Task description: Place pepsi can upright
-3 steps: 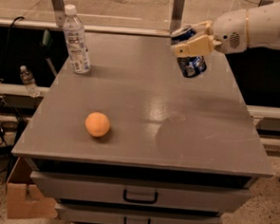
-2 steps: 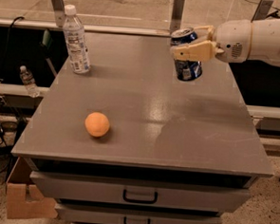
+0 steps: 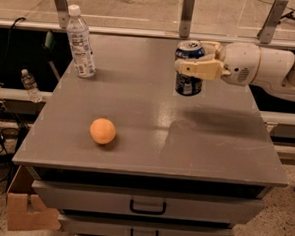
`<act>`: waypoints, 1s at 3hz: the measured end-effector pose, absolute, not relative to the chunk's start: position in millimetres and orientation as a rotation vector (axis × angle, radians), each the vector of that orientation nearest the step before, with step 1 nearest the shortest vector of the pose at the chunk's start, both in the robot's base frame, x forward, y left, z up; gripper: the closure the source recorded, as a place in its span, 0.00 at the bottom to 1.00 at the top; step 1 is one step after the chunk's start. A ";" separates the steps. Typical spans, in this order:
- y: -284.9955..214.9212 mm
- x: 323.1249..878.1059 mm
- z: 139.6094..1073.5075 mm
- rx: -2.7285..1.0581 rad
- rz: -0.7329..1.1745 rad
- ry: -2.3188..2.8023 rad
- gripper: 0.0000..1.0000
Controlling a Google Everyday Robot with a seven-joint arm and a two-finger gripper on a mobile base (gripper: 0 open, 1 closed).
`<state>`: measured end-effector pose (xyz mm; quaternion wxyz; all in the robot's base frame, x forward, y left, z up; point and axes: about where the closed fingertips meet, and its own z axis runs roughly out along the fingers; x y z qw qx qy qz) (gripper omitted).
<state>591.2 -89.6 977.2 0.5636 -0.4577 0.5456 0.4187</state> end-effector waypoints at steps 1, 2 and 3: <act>-86.5 583.0 962.5 -1.080 1.028 1.194 1.00; -80.7 576.3 944.8 -1.110 1.055 1.128 1.00; -77.5 571.5 928.2 -1.148 1.080 1.097 0.82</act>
Offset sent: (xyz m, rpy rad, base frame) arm -0.0222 0.0094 -0.0566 0.1097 -0.1133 0.1511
